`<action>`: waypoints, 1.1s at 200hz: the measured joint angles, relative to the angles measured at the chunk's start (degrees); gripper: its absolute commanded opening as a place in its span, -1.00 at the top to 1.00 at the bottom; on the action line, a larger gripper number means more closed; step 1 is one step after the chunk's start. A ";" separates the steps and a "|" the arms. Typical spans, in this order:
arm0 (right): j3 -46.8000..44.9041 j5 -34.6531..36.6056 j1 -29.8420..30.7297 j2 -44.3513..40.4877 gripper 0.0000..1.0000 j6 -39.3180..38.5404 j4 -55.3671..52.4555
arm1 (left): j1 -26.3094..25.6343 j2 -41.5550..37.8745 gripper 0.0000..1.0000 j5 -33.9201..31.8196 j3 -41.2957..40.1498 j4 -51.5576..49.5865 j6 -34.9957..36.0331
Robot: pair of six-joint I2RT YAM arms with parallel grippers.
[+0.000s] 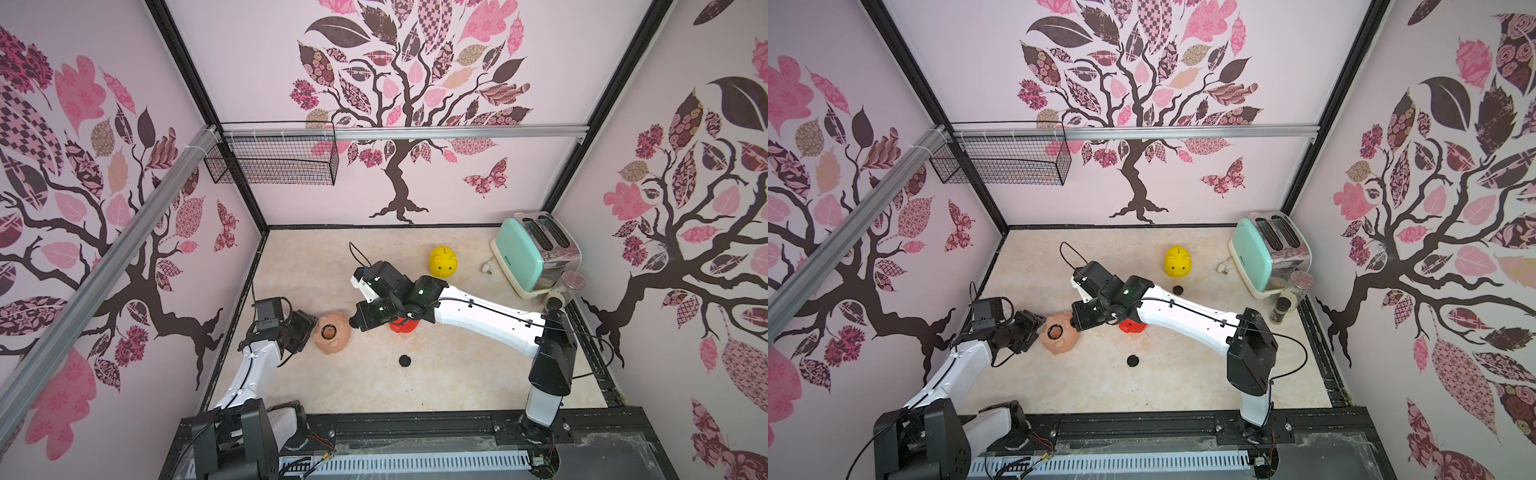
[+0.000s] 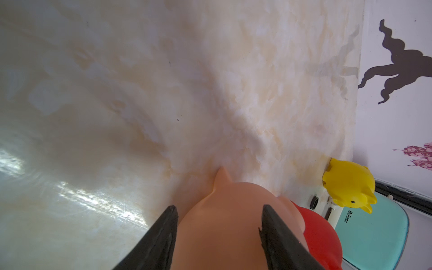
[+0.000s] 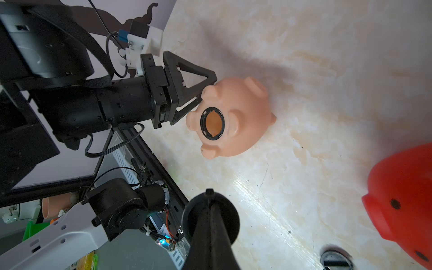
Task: Close piggy banks
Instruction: Move the piggy bank to the center of the board.
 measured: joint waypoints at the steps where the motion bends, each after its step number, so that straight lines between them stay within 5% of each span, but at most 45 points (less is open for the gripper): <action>1: 0.00 0.00 0.00 0.09 1.00 0.02 0.02 | 0.00 0.00 -0.20 -0.04 0.00 -0.02 0.02; 220: 0.04 -0.68 0.07 1.97 1.00 0.85 1.20 | 0.70 -0.76 0.00 -2.69 -1.99 -5.73 -0.83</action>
